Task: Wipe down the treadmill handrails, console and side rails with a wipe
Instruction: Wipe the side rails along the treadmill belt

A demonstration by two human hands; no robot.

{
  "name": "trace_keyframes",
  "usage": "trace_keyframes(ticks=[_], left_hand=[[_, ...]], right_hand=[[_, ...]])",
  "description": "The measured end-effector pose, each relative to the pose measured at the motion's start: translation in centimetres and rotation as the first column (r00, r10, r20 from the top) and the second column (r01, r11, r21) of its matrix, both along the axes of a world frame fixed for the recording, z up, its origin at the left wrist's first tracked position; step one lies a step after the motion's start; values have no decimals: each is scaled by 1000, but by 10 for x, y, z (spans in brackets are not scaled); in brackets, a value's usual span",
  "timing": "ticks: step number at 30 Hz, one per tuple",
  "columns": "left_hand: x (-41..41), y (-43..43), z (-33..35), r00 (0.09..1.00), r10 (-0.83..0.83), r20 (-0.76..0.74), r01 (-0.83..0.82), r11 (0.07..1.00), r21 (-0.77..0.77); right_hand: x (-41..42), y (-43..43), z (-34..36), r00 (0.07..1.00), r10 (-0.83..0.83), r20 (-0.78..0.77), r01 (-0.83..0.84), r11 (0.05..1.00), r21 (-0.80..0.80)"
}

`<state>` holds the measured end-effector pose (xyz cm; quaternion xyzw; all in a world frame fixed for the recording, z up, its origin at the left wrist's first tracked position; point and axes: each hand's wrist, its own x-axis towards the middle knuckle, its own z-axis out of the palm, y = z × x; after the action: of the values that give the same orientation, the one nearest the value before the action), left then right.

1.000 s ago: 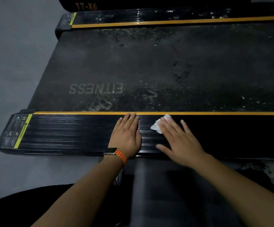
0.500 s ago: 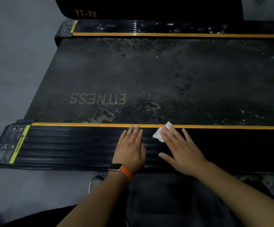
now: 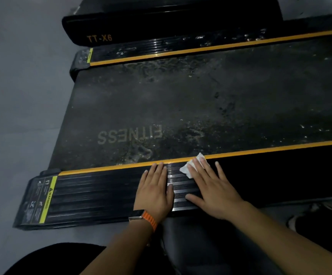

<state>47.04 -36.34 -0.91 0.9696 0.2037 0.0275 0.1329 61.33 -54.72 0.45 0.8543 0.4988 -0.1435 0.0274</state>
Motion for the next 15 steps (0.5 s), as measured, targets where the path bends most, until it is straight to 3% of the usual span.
trace_keyframes(ticks=[4, 11, 15], left_hand=[[4, -3, 1, 1000, -5, -22, 6, 1000, 22], [2, -3, 0, 1000, -5, 1, 5, 1000, 11], [2, -3, 0, 1000, -9, 5, 9, 1000, 18]], right_hand=[[11, -33, 5, 998, 40, 55, -39, 999, -18], [-12, -32, 9, 977, -211, 30, 212, 977, -35], [-20, -18, 3, 988, -149, 33, 151, 988, -43]])
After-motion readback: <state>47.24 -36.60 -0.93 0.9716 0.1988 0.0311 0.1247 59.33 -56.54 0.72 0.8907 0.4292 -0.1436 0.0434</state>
